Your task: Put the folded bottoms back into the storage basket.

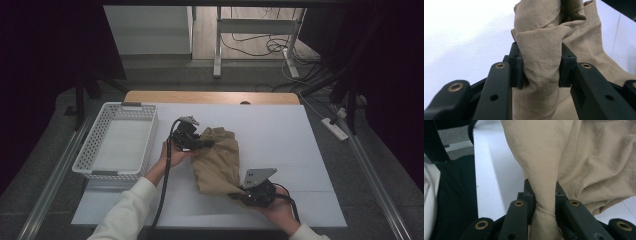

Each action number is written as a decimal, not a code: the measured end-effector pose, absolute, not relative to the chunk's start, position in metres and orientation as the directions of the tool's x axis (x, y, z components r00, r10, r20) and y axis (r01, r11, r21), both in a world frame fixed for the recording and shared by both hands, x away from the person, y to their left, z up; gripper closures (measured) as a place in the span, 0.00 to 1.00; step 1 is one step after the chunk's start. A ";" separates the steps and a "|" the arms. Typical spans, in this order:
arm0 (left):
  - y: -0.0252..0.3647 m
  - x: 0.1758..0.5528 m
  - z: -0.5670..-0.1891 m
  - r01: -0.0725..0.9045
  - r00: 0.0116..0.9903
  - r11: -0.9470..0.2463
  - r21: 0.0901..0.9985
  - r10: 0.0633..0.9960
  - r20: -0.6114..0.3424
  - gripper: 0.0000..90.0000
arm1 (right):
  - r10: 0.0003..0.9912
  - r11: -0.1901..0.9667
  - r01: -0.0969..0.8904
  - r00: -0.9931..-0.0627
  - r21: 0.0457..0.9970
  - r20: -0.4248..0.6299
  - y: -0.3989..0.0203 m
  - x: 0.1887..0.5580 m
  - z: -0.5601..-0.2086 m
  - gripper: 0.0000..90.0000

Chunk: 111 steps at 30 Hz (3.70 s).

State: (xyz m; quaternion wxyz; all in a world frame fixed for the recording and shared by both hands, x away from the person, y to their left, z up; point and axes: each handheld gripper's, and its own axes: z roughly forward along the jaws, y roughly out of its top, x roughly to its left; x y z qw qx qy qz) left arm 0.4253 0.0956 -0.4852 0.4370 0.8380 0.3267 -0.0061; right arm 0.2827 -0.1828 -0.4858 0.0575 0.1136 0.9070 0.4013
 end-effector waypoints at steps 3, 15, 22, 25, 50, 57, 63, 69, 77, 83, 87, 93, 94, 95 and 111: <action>0.096 0.424 -0.482 0.545 0.791 -0.406 0.734 0.540 -0.288 0.71 | 0.255 0.643 0.160 -0.967 0.749 -0.012 -0.183 0.282 -0.484 0.87; 0.100 0.420 -0.471 0.526 0.797 -0.405 0.748 0.542 -0.267 0.71 | 0.268 0.620 0.162 -0.963 0.768 -0.013 -0.185 0.282 -0.482 0.87; 0.103 0.417 -0.464 0.523 0.796 -0.400 0.753 0.546 -0.263 0.71 | 0.271 0.607 0.160 -0.963 0.779 -0.014 -0.186 0.281 -0.480 0.87; 0.105 0.416 -0.461 0.519 0.798 -0.397 0.757 0.543 -0.262 0.71 | 0.271 0.602 0.157 -0.963 0.783 -0.015 -0.186 0.281 -0.479 0.88; 0.121 0.406 -0.434 0.483 0.807 -0.369 0.794 0.538 -0.241 0.71 | 0.267 0.549 0.134 -0.964 0.825 -0.021 -0.178 0.284 -0.463 0.88; 0.130 0.403 -0.426 0.471 0.807 -0.354 0.808 0.543 -0.233 0.71 | 0.259 0.543 0.111 -0.965 0.832 -0.040 -0.171 0.286 -0.457 0.88; 0.140 0.401 -0.419 0.463 0.805 -0.330 0.823 0.546 -0.234 0.72 | 0.256 0.540 0.097 -0.965 0.836 -0.053 -0.164 0.288 -0.449 0.88; 0.147 0.398 -0.413 0.454 0.803 -0.318 0.832 0.551 -0.227 0.72 | 0.246 0.541 0.090 -0.968 0.836 -0.055 -0.157 0.290 -0.445 0.88; 0.151 0.395 -0.409 0.446 0.802 -0.311 0.839 0.556 -0.220 0.72 | 0.238 0.538 0.081 -0.970 0.839 -0.059 -0.146 0.292 -0.441 0.88; 0.159 0.393 -0.405 0.439 0.797 -0.299 0.847 0.565 -0.214 0.72 | 0.228 0.536 0.074 -0.972 0.841 -0.060 -0.135 0.296 -0.439 0.88; 0.165 0.393 -0.401 0.437 0.792 -0.285 0.853 0.572 -0.214 0.72 | 0.220 0.528 0.064 -0.974 0.847 -0.063 -0.127 0.297 -0.436 0.88; 0.175 0.391 -0.396 0.431 0.788 -0.276 0.859 0.579 -0.209 0.72 | 0.208 0.520 0.054 -0.976 0.853 -0.065 -0.118 0.300 -0.431 0.88; 0.176 0.390 -0.396 0.429 0.788 -0.274 0.861 0.579 -0.208 0.72 | 0.206 0.522 0.052 -0.976 0.852 -0.066 -0.116 0.300 -0.431 0.88; 0.177 0.390 -0.395 0.423 0.790 -0.277 0.862 0.580 -0.201 0.72 | 0.204 0.519 0.051 -0.977 0.853 -0.066 -0.115 0.300 -0.430 0.88; 0.197 0.385 -0.387 0.417 0.770 -0.251 0.874 0.609 -0.192 0.72 | 0.196 0.500 0.038 -0.978 0.865 -0.070 -0.102 0.305 -0.423 0.88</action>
